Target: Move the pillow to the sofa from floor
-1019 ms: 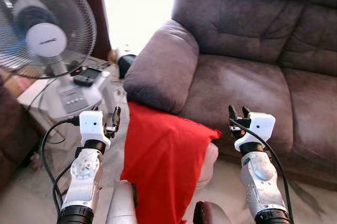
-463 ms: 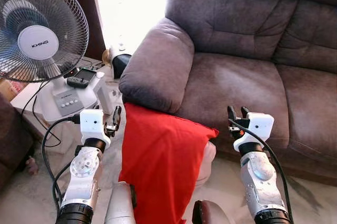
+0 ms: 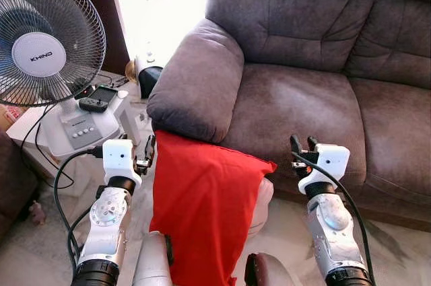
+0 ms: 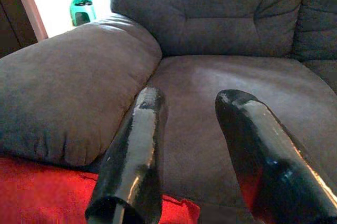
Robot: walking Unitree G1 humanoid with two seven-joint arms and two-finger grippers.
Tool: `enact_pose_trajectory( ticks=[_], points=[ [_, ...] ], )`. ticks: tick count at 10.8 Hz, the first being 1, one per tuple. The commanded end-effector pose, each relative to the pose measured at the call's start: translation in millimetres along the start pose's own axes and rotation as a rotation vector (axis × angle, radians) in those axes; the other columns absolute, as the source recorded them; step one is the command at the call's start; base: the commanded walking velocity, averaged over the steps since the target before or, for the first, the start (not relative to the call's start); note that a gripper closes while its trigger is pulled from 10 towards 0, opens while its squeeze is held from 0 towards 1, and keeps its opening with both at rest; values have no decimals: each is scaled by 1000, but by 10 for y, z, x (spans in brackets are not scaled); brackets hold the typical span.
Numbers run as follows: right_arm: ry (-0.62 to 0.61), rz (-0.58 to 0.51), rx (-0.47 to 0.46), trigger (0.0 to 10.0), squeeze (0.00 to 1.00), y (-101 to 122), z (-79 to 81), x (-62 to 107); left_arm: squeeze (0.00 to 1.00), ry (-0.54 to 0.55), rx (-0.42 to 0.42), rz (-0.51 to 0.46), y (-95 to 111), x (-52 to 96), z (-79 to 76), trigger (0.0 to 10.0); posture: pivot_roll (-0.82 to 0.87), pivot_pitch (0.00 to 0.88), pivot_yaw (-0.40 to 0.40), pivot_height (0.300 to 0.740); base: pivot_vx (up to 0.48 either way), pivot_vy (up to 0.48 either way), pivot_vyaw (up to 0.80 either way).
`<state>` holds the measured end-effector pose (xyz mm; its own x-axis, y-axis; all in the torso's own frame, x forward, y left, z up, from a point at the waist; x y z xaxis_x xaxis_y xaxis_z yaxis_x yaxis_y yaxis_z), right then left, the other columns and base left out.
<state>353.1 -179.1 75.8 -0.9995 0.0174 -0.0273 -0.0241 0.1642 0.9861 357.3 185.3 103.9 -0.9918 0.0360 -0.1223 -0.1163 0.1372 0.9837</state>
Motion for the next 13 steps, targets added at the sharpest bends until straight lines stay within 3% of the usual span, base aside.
enact_pose_trajectory(
  ticks=[1, 5, 7, 13],
  points=[
    [6, 5, 3, 10000, 0, -7, 11, -9, 0, -4, 10, 6, 1, -26, -18, 10000, 53, 89, -53, 614, 0, 0, 0],
    [11, 29, 1, 10000, 0, -46, 23, -20, 0, -7, 12, 4, 5, -29, -24, 10000, 56, 91, -52, 605, 0, 0, 0],
    [12, 3, 1, 10000, 0, -3, 40, -17, 0, -9, 12, 3, 16, -44, -32, 10000, 56, 92, -51, 575, 0, 0, 0],
    [24, 16, -7, 10000, 0, -20, 50, -42, 0, 2, 25, 9, 33, -99, -25, 10000, 55, 92, -50, 575, 0, 0, 0]
  ],
)
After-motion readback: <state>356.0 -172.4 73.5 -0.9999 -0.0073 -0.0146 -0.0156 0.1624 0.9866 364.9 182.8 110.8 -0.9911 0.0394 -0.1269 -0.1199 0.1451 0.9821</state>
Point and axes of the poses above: a point about 5 cm out from each wrist's last joint towards the gripper, its own x axis pointing back from the gripper into the wrist, its own y axis along the axis of the wrist's last joint, z = x × y, the point moved 6 cm from there along -x, pointing out of the wrist towards the gripper, and after that the axes turned 12 degrees about x, right-handed, at the moved point
